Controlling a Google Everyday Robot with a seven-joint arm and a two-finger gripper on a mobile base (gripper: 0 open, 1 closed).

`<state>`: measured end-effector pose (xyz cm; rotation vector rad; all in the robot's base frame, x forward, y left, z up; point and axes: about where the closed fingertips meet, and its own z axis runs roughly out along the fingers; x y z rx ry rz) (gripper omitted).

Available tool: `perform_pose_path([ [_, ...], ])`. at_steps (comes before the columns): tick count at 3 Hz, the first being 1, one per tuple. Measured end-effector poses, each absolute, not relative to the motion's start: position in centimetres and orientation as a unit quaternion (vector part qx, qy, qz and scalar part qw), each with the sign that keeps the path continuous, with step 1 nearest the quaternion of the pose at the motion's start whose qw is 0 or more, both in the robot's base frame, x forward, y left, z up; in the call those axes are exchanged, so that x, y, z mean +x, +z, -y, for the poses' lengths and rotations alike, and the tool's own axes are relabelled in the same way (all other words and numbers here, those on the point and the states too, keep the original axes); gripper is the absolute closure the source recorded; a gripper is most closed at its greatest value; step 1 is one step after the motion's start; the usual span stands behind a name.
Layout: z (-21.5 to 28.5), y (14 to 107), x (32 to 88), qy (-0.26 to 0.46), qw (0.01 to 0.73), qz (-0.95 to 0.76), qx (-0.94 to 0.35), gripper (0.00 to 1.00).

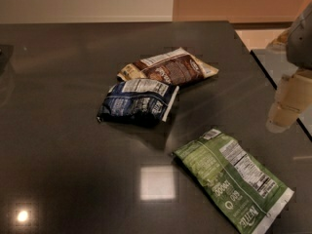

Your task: Move blue chip bag near green jalapeno chip bag

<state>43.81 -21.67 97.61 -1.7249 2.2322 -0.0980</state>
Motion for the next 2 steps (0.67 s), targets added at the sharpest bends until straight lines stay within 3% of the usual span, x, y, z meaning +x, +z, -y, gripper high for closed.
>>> perform_pose_path([
  [2, 19.5, 97.5, 45.2, -0.029, 0.164, -0.769, -0.617, 0.00],
])
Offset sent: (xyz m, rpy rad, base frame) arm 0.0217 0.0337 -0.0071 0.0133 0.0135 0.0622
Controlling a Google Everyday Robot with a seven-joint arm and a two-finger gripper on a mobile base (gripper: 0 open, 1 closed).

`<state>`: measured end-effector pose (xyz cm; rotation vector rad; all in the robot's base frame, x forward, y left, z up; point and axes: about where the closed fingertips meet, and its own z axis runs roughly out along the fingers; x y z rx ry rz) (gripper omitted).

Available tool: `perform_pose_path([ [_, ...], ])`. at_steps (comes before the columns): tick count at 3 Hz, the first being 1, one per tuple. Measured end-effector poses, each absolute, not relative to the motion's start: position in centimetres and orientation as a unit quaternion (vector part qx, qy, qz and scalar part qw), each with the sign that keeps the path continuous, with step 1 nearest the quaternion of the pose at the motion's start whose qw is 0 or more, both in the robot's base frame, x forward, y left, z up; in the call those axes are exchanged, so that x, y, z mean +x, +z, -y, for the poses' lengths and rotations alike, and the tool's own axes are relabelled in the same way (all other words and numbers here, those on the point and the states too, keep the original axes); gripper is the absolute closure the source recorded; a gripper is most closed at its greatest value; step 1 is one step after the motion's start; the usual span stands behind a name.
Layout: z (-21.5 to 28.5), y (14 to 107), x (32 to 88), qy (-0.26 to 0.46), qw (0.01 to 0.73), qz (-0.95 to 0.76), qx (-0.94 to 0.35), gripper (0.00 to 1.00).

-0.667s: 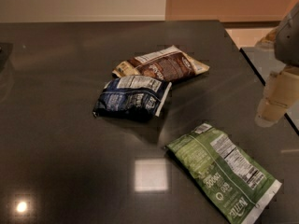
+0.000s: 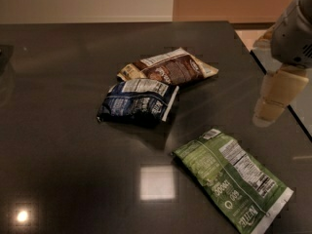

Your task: Move blue chip bag near green jalapeno chip bag

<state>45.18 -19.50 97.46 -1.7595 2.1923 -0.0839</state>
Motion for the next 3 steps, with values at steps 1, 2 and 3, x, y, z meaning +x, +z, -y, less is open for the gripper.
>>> perform_pose_path([
  [1, 16.6, 97.1, 47.0, -0.021, 0.168, -0.753, -0.636, 0.00],
  [2, 13.2, 96.3, 48.7, -0.015, 0.170, -0.738, -0.653, 0.00],
  [3, 9.1, 94.8, 49.7, 0.002, 0.166, -0.725, -0.668, 0.00],
])
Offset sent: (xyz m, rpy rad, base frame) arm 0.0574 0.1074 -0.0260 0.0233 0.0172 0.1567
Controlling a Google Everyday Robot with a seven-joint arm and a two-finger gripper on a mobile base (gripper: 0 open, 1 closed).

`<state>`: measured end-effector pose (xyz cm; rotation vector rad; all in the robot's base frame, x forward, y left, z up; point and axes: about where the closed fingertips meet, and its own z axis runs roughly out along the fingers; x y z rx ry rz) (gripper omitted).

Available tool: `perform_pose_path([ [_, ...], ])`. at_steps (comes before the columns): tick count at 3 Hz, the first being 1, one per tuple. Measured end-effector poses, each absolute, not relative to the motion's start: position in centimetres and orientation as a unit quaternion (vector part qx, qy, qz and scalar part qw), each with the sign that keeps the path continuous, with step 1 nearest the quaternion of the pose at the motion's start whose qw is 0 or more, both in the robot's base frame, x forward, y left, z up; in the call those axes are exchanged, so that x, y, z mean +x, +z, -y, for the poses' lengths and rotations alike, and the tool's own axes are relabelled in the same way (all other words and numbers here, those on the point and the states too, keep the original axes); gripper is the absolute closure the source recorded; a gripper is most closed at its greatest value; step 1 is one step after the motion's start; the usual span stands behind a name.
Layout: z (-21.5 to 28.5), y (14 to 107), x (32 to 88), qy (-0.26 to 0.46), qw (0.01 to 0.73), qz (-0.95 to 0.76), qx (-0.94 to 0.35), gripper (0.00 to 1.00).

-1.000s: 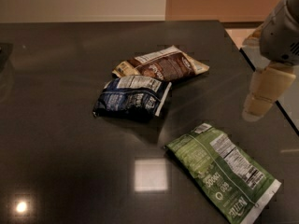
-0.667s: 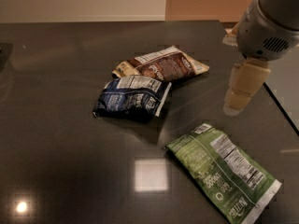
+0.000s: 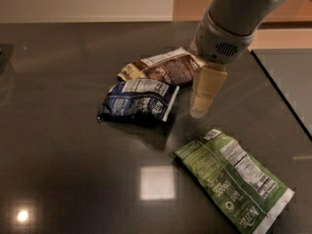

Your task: Move blue chip bag near green jalapeno chip bag

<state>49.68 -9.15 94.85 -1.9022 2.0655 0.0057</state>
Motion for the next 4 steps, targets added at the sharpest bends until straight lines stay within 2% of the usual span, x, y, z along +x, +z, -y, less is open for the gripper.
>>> perform_pose_path([
  [2, 2.2, 92.2, 50.2, 0.045, 0.160, -0.707, -0.688, 0.00],
  [4, -1.9, 90.1, 50.7, 0.066, 0.179, -0.694, -0.694, 0.00],
])
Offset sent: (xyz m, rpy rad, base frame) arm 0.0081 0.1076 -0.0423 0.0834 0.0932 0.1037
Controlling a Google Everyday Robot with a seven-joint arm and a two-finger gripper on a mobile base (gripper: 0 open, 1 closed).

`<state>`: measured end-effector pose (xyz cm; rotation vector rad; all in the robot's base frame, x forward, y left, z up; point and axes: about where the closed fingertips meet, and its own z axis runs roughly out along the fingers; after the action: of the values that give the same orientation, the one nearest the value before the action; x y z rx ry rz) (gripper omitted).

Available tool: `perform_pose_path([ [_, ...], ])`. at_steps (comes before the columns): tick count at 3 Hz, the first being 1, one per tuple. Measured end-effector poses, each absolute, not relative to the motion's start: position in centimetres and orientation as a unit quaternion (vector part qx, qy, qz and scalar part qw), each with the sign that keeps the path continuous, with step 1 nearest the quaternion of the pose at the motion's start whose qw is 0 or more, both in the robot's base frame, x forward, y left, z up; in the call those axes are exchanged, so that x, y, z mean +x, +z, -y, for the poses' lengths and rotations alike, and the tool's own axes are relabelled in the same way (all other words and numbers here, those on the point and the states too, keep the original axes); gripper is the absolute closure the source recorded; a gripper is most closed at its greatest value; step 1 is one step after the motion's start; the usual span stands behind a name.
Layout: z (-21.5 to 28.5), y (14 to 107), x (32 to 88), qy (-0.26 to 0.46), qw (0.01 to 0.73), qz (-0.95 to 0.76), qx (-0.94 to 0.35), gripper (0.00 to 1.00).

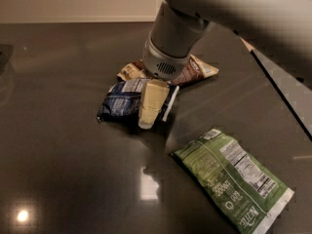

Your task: Move blue chip bag near green jalapeno chip bag

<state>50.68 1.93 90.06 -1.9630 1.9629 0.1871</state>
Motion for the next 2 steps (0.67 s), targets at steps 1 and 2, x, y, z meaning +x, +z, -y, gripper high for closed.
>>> perform_pose_path([
  [1, -2.7, 88.7, 51.0, 0.070, 0.183, -0.692, -0.695, 0.00],
  [2, -3.0, 87.4, 51.3, 0.064, 0.176, -0.686, -0.703, 0.16],
])
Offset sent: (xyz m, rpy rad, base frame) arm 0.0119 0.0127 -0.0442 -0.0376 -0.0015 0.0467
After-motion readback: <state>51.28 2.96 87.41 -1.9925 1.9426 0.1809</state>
